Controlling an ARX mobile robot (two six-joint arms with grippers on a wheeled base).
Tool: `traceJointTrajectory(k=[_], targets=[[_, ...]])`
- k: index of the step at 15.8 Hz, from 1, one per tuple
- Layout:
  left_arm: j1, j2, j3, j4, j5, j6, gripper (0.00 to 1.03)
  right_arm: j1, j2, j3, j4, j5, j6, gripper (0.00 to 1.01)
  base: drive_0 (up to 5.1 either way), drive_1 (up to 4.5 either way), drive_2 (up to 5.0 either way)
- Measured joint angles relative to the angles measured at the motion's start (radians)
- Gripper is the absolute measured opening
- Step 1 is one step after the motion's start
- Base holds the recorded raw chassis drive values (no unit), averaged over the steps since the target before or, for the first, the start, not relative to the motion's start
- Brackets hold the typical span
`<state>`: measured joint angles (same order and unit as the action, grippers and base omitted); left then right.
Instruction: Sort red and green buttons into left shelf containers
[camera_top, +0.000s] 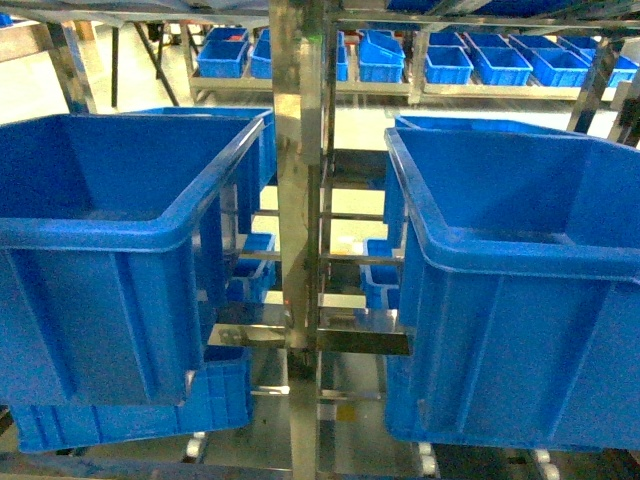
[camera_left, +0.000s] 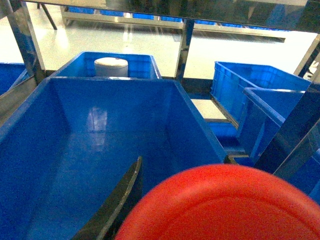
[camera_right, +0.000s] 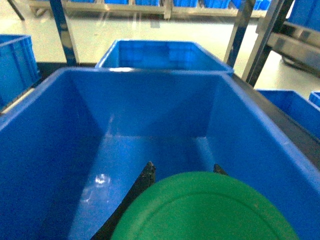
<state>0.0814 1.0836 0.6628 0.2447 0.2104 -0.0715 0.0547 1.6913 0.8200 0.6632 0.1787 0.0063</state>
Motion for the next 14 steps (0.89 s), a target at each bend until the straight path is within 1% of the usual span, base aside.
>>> traceJointTrajectory(k=[1, 2, 3, 4, 5, 6, 7, 8, 9, 10, 11, 12, 14], targets=[[0.000, 0.000, 0.000, 0.000, 0.000, 0.000, 0.43, -0.003, 0.045, 0.002, 0.011, -0.014, -0.003, 0.34, 0.0, 0.00, 0.0], [0.000, 0.000, 0.000, 0.001, 0.000, 0.000, 0.43, -0.011, 0.039, -0.018, 0.035, -0.023, 0.000, 0.47, 0.0, 0.00, 0.0], [0.000, 0.000, 0.000, 0.000, 0.000, 0.000, 0.43, -0.025, -0.011, -0.048, 0.064, -0.022, 0.001, 0.58, 0.0, 0.00, 0.0], [0.000, 0.000, 0.000, 0.000, 0.000, 0.000, 0.43, -0.037, -0.110, -0.107, 0.098, -0.014, 0.000, 0.71, 0.0, 0.00, 0.0], [0.000, 0.000, 0.000, 0.000, 0.000, 0.000, 0.43, -0.044, -0.217, -0.167, 0.095, -0.005, 0.000, 0.82, 0.0, 0.00, 0.0], [0.000, 0.000, 0.000, 0.000, 0.000, 0.000, 0.43, -0.047, -0.373, -0.254, 0.030, 0.005, 0.003, 0.97, 0.0, 0.00, 0.0], [0.000, 0.000, 0.000, 0.000, 0.000, 0.000, 0.43, -0.040, -0.494, -0.321, -0.030, 0.021, 0.002, 0.99, 0.0, 0.00, 0.0], [0.000, 0.000, 0.000, -0.001, 0.000, 0.000, 0.43, -0.027, -0.624, -0.380, -0.087, 0.041, -0.004, 0.97, 0.0, 0.00, 0.0], [0.000, 0.000, 0.000, 0.000, 0.000, 0.000, 0.42, -0.018, -0.739, -0.412, -0.147, 0.052, -0.012, 0.98, 0.0, 0.00, 0.0], [0.000, 0.000, 0.000, 0.000, 0.000, 0.000, 0.42, -0.016, -0.866, -0.427, -0.206, 0.057, -0.031, 0.98, 0.0, 0.00, 0.0], [0.000, 0.000, 0.000, 0.000, 0.000, 0.000, 0.42, -0.020, -0.958, -0.429, -0.227, 0.056, -0.056, 0.98, 0.0, 0.00, 0.0], [0.000, 0.000, 0.000, 0.000, 0.000, 0.000, 0.42, -0.040, -0.985, -0.425, -0.239, 0.041, -0.063, 0.98, 0.0, 0.00, 0.0], [0.000, 0.000, 0.000, 0.002, 0.000, 0.000, 0.42, -0.056, -0.956, -0.417, -0.253, 0.042, -0.069, 0.98, 0.0, 0.00, 0.0]])
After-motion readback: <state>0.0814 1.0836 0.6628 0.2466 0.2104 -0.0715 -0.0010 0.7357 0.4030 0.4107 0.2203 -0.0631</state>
